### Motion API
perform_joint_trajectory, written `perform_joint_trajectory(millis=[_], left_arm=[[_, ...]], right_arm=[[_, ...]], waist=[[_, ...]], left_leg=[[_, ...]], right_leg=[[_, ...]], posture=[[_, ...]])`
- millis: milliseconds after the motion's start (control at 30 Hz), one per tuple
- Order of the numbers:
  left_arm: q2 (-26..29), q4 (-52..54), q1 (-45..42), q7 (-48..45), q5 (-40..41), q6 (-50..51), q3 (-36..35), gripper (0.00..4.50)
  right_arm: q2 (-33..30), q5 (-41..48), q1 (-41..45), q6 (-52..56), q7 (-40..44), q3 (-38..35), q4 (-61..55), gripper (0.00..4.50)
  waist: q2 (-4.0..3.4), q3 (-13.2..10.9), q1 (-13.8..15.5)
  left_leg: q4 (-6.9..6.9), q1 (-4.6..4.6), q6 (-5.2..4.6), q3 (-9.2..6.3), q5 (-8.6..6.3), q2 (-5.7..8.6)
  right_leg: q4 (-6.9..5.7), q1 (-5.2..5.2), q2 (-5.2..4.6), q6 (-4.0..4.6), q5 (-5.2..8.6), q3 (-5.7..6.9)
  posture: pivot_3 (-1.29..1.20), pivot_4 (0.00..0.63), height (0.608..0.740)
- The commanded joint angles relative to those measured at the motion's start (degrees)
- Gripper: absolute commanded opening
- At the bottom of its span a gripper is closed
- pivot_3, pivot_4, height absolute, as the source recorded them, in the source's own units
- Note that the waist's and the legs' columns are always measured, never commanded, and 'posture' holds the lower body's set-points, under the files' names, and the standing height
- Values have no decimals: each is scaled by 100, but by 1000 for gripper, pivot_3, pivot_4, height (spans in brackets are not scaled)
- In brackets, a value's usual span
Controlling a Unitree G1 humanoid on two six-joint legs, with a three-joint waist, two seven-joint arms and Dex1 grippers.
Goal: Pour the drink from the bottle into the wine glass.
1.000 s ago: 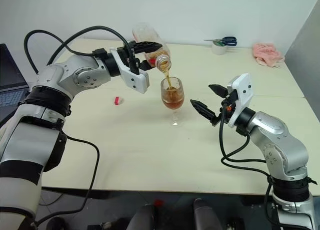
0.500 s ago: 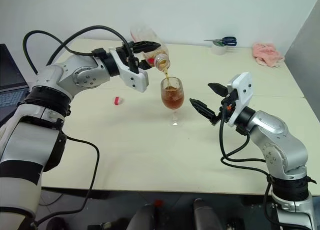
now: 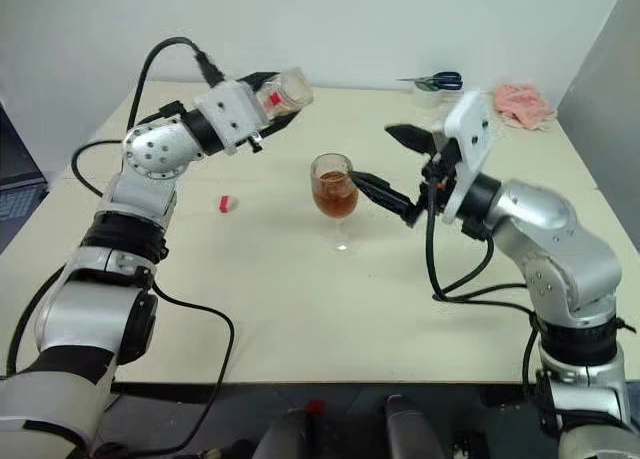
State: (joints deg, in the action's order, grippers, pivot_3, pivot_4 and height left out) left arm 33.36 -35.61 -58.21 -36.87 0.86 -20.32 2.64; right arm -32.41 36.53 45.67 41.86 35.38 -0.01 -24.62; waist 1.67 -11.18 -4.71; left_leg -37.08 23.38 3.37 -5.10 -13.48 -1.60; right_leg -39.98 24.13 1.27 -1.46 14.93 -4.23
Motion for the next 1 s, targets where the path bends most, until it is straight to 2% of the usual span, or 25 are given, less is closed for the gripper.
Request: perform_joint_trajectory(millis=[33, 200, 367, 567, 867, 1000], left_arm=[[124, 1580, 610, 385, 914, 1724, -893, 1797], [99, 3269, 1864, 1260, 1716, 3790, -1985, 1797], [-44, 3970, 2673, 1842, 2073, 4554, -2669, 1797], [-292, 3953, 3373, 2026, 2116, 4463, -2947, 1797], [-523, 3250, 3648, 1728, 2043, 3825, -2762, 1797], [-500, 3216, 3736, 1740, 1903, 3705, -2627, 3138]], right_arm=[[72, -52, 557, -48, 267, 214, 196, 4500], [362, -245, 1210, 318, 417, 918, 645, 4500], [703, -668, 1521, 474, 366, 1390, 1196, 4500], [979, -897, 1553, 453, 495, 1498, 1404, 4500], [990, -1110, 1543, 509, 663, 1495, 1354, 4500], [959, -1147, 1531, 606, 653, 1477, 1274, 4500]], waist=[[0, 0, -23], [-2, 2, -21], [2, 4, 43], [3, 4, 159], [4, 5, 165], [4, 5, 164]], left_leg=[[1, -2, 0, 0, 0, -1], [0, -6, 0, -11, 0, -1], [-1, -5, 3, -19, 2, 3], [0, -3, 9, -15, 4, 9], [2, -3, 9, -12, 4, 9], [3, -4, 9, -13, 4, 7]], right_leg=[[-1, 0, 0, 0, 0, 0], [-4, -4, -4, 1, 0, 6], [0, -7, -7, 2, 1, 14], [7, -7, -19, 2, 1, 14], [7, -6, -27, 2, 0, 16], [6, -6, -28, 3, 0, 16]], posture=[[0, 150, 740], [0, 150, 740], [0, 150, 740], [0, 150, 740], [0, 150, 740], [0, 150, 740]])
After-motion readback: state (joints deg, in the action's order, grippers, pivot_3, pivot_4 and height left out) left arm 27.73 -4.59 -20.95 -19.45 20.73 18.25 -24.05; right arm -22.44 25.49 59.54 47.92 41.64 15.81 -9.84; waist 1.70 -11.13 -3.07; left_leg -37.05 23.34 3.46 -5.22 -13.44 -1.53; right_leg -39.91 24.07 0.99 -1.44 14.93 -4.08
